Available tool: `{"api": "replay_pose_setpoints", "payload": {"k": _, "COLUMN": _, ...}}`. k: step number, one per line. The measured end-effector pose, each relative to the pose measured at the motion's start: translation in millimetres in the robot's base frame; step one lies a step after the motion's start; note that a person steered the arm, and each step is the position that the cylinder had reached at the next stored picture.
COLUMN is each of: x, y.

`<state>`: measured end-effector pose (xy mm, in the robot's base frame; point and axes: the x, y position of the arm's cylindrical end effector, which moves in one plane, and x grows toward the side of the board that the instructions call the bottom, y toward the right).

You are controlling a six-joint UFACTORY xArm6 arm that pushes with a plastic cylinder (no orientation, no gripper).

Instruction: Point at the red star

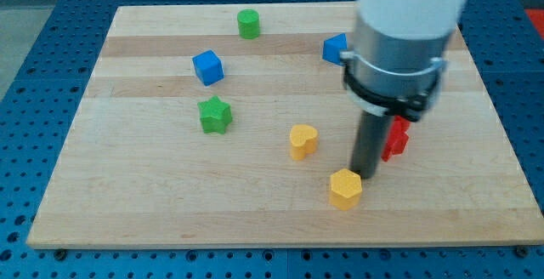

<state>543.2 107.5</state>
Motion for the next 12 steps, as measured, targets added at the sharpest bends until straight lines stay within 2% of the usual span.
{"api": "replay_pose_setpoints", "payload": {"k": 1, "x": 55, "y": -20}}
{"api": "replay_pose_setpoints", "payload": {"k": 2, "x": 65, "y": -19}}
{"api": "replay_pose_setpoints", "payload": {"k": 3, "x": 53, "y": -35}}
{"api": "replay_pose_setpoints", "payload": {"k": 4, "x": 74, "y": -46}}
{"api": "replay_pose_setpoints", "payload": {"k": 5, "x": 60, "y": -50}}
{"api": "replay_pose_setpoints", "payload": {"k": 7, "x": 11, "y": -22}}
{"api": "replay_pose_setpoints", "payload": {"k": 8, "x": 69, "y": -27}}
{"api": "replay_pose_setpoints", "payload": {"k": 9, "x": 74, "y": -75}}
{"api": "replay_pose_setpoints", "payload": {"k": 10, "x": 47, "y": -76}}
{"api": "replay_pose_setpoints", "payload": {"k": 11, "x": -5, "y": -44}}
{"api": "replay_pose_setpoints", "payload": {"k": 12, "x": -19, "y": -31}}
